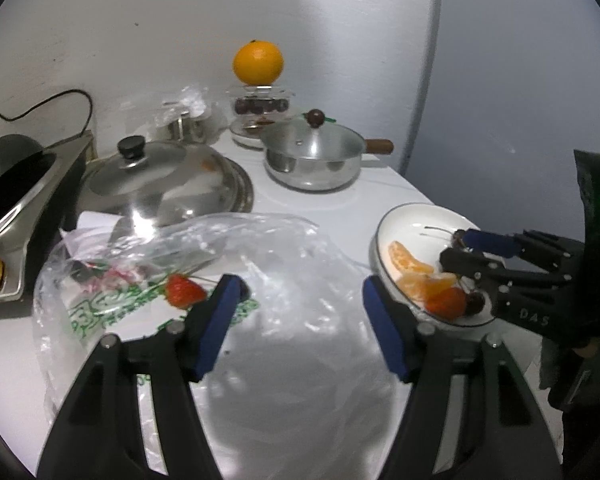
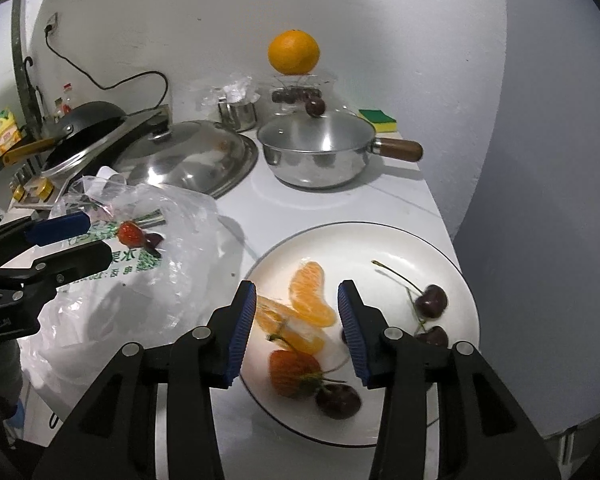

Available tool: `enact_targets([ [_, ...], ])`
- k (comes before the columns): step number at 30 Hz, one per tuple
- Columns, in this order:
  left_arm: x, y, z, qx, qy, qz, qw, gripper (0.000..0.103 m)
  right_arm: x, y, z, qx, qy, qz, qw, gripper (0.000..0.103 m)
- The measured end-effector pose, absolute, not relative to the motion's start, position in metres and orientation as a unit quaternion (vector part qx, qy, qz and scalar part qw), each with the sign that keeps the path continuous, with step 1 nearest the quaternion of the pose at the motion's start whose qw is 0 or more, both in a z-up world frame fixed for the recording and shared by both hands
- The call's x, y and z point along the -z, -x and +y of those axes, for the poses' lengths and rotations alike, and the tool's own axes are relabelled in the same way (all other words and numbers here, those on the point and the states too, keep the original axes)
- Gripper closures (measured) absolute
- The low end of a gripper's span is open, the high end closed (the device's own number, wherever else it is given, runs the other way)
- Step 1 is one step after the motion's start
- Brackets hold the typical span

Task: Organize fruits
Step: 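Withdraw both open tools from the plate back toward the bag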

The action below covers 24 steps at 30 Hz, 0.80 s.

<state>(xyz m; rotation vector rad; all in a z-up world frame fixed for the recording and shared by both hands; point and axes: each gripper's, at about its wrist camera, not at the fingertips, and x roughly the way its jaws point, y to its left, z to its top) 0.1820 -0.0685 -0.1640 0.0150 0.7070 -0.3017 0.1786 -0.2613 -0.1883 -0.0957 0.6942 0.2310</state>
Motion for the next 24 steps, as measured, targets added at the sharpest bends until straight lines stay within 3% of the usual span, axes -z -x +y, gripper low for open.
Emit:
enact_targets([
  [24, 0.165, -0.179, 0.002, 0.098, 0.011, 0.348, 0.932, 0.037, 0.177, -0.183, -0.184, -0.165, 0.070, 0.319, 0.931, 0.058],
])
